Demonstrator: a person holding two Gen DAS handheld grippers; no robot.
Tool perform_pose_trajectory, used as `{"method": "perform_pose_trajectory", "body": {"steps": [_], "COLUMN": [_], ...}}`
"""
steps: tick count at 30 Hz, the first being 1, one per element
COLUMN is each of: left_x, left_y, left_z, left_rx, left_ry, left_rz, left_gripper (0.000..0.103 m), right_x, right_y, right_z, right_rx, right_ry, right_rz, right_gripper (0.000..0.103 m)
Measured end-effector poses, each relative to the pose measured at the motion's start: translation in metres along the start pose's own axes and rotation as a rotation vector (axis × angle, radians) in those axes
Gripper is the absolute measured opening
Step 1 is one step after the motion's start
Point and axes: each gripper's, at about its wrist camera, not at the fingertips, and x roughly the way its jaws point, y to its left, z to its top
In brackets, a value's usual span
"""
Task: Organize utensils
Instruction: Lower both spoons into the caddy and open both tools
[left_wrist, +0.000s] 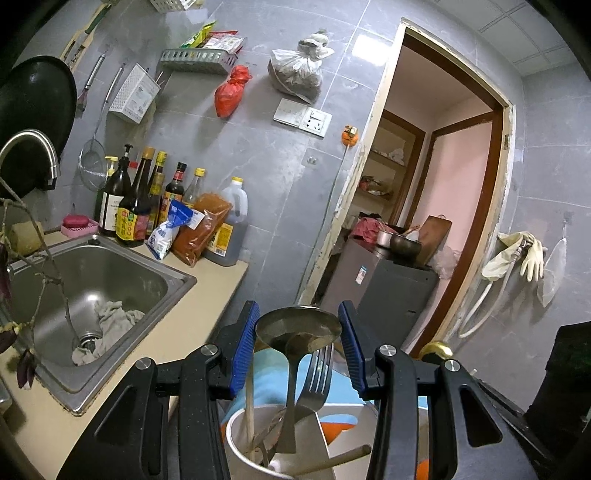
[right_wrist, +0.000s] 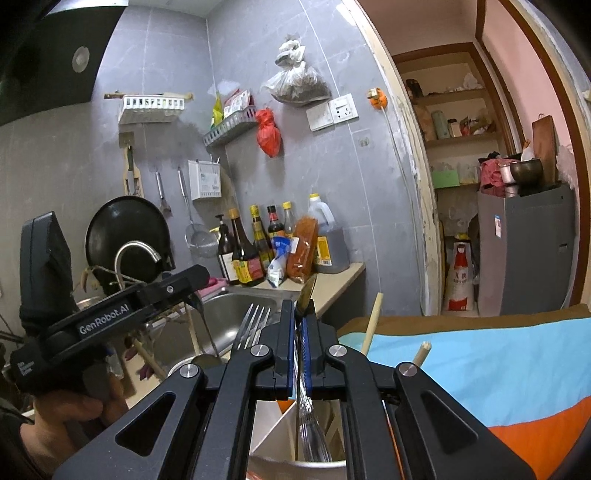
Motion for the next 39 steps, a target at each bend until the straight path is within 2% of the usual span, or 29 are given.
{"method": "perform_pose_trajectory", "body": {"steps": [5, 13, 20, 25, 31, 33, 35, 38, 39], "left_x": [-0.002, -0.01, -0.015, -0.02, -0.028, -0.031, -0.035, -0.041, -0.044], "left_y": [0.0, -0.001, -0.006, -0.016, -0.032, -0.038, -0.043, -0.052, -0.056], "left_z": [-0.002, 0.0, 0.001, -0.001, -0.004, -0.006, -0.008, -0.01, -0.012], "left_rx": [-0.006, -0.012, 0.015, 0.054, 0.11, 0.123, 0.127, 0.138, 0.146], "left_ry": [0.028, 0.038, 0.048, 0.053, 0.062, 0.068, 0.074, 0.091, 0.097], "left_rz": [-0.02, -0.053, -0.047, -0.031, 0.007, 0.016, 0.022, 0.031, 0.032], "left_gripper": [0.039, 0.04, 0.052, 0.064, 0.078, 0.09, 0.094, 0.096, 0.096], "right_x": [-0.003, -0.012, -0.025, -0.037, -0.06, -0.07, -0.08, -0.098, -0.105], "right_y": [0.002, 0.004, 0.004, 0.001, -0.006, -0.009, -0.012, -0.018, -0.019], "right_z": [-0.002, 0.0, 0.006, 0.01, 0.014, 0.015, 0.017, 0.018, 0.018], "right_rx": [-0.008, -0.007, -0.008, 0.005, 0.016, 0.023, 0.029, 0.037, 0.043], "right_ry": [0.018, 0.009, -0.013, -0.021, -0.037, -0.042, -0.042, -0.041, -0.042], "right_rz": [-0.001, -0.017, -0.056, -0.099, -0.162, -0.189, -0.217, -0.252, -0.261], "right_gripper": [0.006, 0.017, 0.019, 0.025, 0.041, 0.05, 0.055, 0.072, 0.075]}}
